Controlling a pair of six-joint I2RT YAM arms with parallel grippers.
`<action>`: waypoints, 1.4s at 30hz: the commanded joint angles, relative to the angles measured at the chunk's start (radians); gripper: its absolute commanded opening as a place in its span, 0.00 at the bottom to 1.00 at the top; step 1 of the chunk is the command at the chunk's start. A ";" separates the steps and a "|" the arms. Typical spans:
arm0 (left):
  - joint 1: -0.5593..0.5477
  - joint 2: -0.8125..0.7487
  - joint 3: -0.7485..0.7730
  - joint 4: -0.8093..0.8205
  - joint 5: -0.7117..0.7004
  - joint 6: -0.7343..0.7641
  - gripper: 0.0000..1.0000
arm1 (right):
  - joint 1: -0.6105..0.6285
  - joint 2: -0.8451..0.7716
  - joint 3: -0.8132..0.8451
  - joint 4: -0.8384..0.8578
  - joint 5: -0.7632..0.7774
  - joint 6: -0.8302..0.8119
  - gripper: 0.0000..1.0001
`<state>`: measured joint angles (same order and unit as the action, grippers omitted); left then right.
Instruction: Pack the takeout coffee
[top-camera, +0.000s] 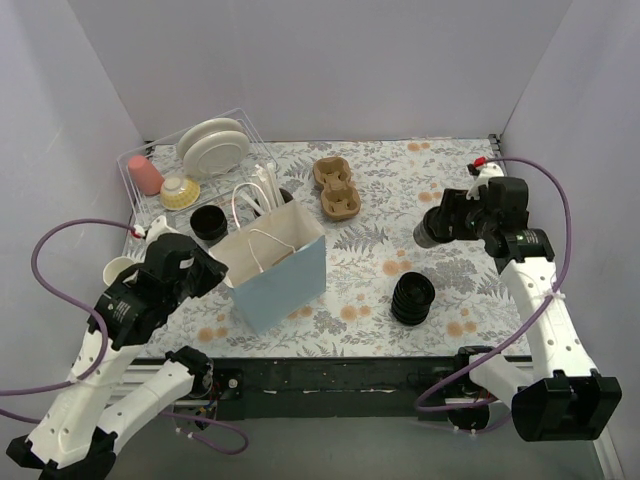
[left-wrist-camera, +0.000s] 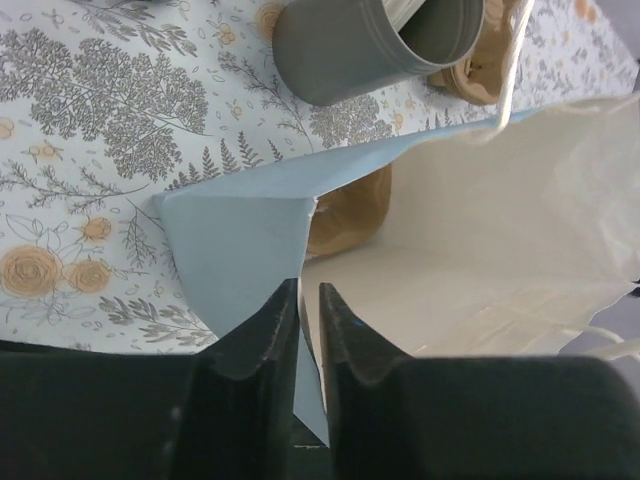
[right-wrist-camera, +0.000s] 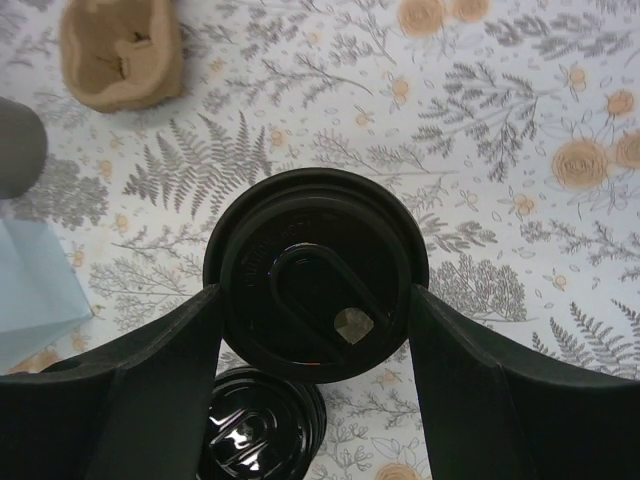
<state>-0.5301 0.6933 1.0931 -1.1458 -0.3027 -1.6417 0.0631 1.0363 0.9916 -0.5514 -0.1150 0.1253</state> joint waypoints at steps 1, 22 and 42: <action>0.001 0.057 0.022 0.092 0.074 0.141 0.08 | 0.059 -0.025 0.162 0.018 -0.080 0.005 0.51; 0.001 -0.025 -0.163 0.632 0.508 0.612 0.00 | 0.294 -0.137 0.462 0.150 -0.453 -0.174 0.47; 0.001 0.038 -0.197 0.604 0.476 0.595 0.00 | 0.336 -0.104 0.510 0.128 -0.456 -0.150 0.43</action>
<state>-0.5301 0.7231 0.8661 -0.5446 0.2043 -1.0561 0.3744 0.8944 1.4548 -0.4454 -0.5541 0.0040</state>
